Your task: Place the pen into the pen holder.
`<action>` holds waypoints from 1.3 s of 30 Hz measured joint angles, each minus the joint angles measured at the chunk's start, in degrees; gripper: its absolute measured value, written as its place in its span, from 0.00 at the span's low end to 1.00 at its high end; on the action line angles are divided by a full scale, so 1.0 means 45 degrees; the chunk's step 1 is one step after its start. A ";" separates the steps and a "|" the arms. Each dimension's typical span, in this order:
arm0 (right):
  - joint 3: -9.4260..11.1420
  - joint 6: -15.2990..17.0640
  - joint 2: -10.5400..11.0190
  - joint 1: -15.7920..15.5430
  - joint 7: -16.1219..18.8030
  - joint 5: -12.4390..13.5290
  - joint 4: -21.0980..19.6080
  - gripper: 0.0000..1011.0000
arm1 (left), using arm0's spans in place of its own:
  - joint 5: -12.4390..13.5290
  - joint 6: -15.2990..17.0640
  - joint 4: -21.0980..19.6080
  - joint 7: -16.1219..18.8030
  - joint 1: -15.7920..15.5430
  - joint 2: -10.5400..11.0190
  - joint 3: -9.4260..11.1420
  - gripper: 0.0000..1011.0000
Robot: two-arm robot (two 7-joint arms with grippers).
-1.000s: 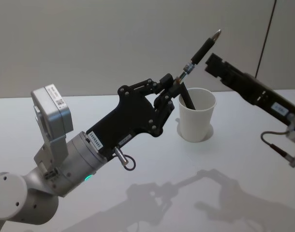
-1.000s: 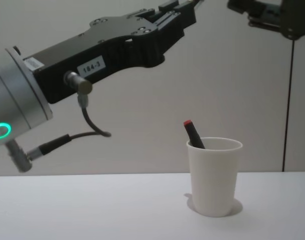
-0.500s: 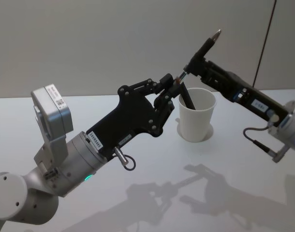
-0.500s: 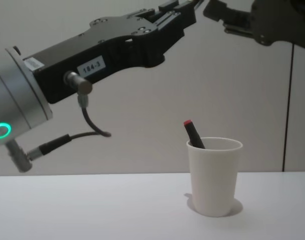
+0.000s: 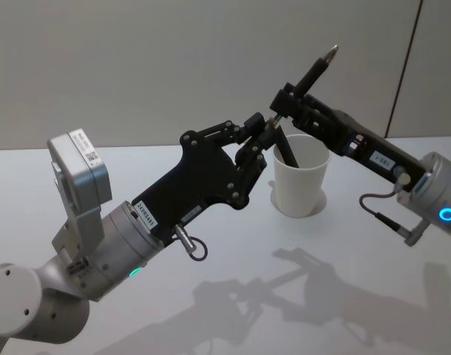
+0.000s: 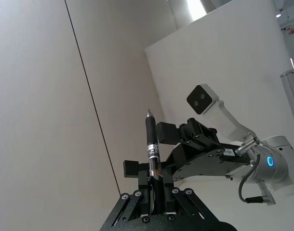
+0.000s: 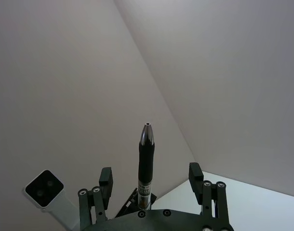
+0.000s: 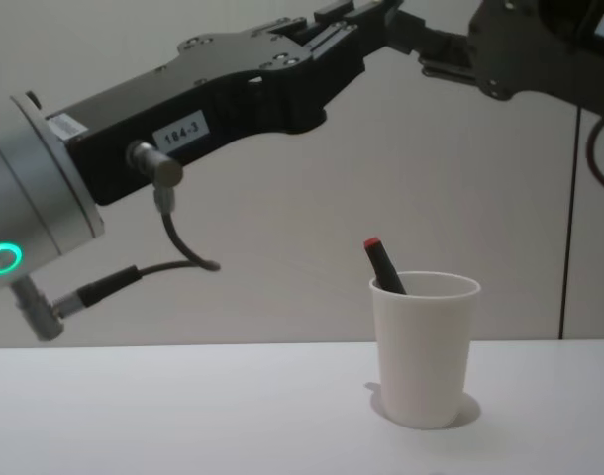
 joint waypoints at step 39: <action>-0.0122 0.0004 -0.0077 0.0132 -0.0034 -0.0079 0.0131 0.14 | 0.0001 0.0001 0.0000 -0.0004 0.0000 0.0000 0.0000 0.16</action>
